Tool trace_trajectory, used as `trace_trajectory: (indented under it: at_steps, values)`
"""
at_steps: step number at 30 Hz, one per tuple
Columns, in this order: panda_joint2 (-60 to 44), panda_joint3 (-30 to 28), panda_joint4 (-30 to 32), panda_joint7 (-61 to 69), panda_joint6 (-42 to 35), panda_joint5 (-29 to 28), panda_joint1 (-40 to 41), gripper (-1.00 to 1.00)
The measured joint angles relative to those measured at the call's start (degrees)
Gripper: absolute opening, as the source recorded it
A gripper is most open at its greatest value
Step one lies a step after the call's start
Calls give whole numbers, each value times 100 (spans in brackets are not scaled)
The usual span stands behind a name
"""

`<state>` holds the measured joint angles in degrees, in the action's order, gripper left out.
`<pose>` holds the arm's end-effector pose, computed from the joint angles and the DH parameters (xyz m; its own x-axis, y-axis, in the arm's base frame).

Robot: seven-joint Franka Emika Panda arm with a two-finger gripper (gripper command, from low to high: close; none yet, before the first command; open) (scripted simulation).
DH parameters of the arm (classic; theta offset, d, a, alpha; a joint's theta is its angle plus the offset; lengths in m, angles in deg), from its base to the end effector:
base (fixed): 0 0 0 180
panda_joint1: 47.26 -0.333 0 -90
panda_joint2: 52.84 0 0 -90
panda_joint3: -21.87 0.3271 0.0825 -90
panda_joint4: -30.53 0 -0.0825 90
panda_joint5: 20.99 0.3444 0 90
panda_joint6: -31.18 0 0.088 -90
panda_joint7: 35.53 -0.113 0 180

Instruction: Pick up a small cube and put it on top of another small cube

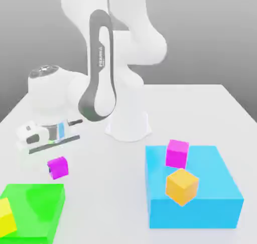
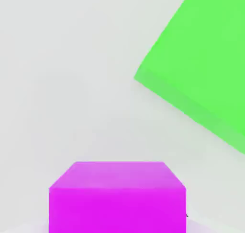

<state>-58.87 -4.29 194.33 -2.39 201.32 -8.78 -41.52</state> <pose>0.2845 -0.1993 0.2169 0.9828 -0.1842 0.0149 -0.1844 -0.9827 0.0166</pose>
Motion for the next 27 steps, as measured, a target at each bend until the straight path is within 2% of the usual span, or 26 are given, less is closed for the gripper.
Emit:
trace_trajectory:
  at_steps: [5, 9, 16, 23, 25, 27]
  values:
    - [406, -312, 137, -689, -261, -912, -77, -100]
    - [675, -257, 194, -975, -507, -1335, 58, -100]
    - [1022, 611, -805, -67, -1887, -1337, -1531, -100]
    - [1400, 1561, -1923, 906, -3366, -1389, -2720, -100]
    - [1280, 1714, -2025, 1084, -3346, -1345, -2904, -100]
    - [984, 1744, -1958, 1171, -2985, -1279, -2982, -100]
